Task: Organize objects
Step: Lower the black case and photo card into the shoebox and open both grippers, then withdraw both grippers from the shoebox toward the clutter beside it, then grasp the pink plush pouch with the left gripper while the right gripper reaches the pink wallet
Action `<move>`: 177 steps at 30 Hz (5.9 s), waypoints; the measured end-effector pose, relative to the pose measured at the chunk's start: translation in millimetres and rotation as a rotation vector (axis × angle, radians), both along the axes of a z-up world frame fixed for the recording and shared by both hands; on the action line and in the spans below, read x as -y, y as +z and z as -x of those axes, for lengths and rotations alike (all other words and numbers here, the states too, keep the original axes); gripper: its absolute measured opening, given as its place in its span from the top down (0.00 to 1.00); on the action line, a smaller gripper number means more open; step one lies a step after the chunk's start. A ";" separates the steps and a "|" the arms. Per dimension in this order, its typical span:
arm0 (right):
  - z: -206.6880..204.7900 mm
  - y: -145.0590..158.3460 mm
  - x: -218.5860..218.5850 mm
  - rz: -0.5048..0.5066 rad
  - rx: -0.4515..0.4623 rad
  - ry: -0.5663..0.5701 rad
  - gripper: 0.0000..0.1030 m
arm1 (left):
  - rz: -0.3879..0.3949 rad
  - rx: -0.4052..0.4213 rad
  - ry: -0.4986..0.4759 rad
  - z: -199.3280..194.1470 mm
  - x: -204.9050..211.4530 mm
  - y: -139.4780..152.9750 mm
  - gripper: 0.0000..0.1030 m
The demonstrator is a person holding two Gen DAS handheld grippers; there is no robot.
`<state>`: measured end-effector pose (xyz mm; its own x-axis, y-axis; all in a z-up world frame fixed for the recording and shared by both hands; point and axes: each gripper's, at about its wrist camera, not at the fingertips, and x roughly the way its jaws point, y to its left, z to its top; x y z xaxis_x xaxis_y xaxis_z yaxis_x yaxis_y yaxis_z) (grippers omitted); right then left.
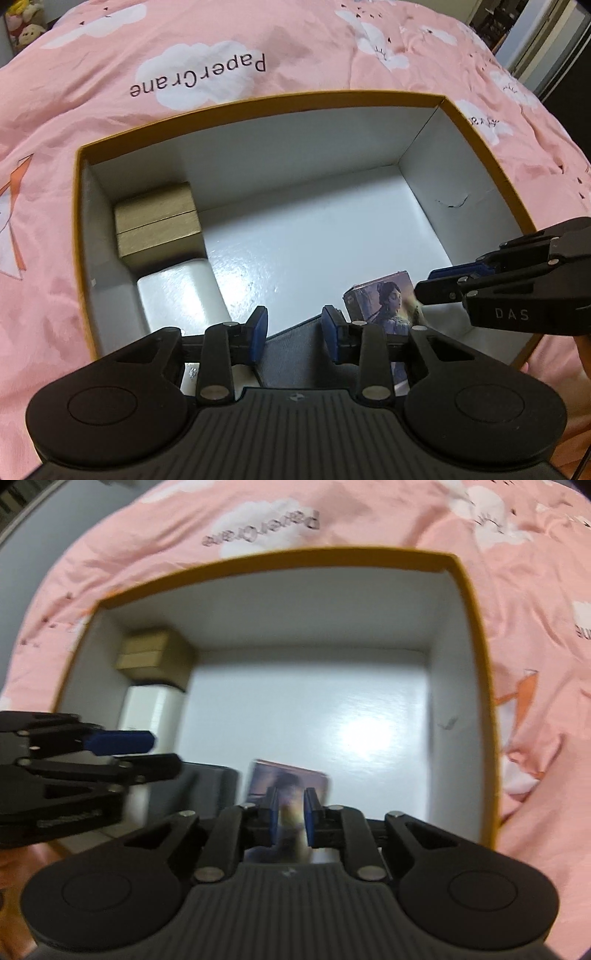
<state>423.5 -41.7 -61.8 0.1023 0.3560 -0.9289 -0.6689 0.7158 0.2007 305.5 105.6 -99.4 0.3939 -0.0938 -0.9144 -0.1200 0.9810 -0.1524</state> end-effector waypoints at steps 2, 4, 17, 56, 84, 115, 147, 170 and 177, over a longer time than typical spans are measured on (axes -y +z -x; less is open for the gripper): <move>-1.3 -5.0 -2.3 0.047 0.030 0.013 0.84 | 0.004 -0.014 0.008 -5.1 0.6 -3.2 0.64; -0.9 -9.6 -4.2 0.088 0.051 0.038 0.84 | 0.030 -0.039 0.033 -10.4 -1.6 -7.6 0.64; 5.4 -22.5 -9.6 0.113 0.002 0.129 0.88 | 0.098 -0.132 0.076 -17.1 -11.2 -24.1 0.77; 157.2 53.1 138.7 -0.078 0.223 -0.127 0.78 | 0.121 0.171 -0.190 125.7 107.4 42.5 0.82; 192.8 4.3 182.8 -0.137 0.022 -0.216 0.64 | 0.051 0.007 -0.215 151.2 139.9 6.4 0.82; 174.9 54.2 150.7 -0.167 0.200 -0.178 0.93 | 0.077 0.196 -0.225 158.3 132.1 35.4 0.73; 179.2 86.9 141.2 -0.287 0.268 -0.139 0.88 | -0.008 0.359 -0.302 175.2 125.2 59.7 0.68; 133.9 27.0 139.8 -0.142 0.257 -0.206 0.70 | -0.221 0.270 -0.289 133.1 127.5 9.7 0.49; 125.6 -0.6 127.5 -0.039 0.203 -0.098 0.53 | -0.111 0.192 -0.238 133.7 108.9 -2.3 0.39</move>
<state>297.9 -169.3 -62.4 0.3213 0.3707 -0.8714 -0.6258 0.7738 0.0984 171.8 -3.3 -101.7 0.5389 -0.1077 -0.8355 0.1350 0.9900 -0.0406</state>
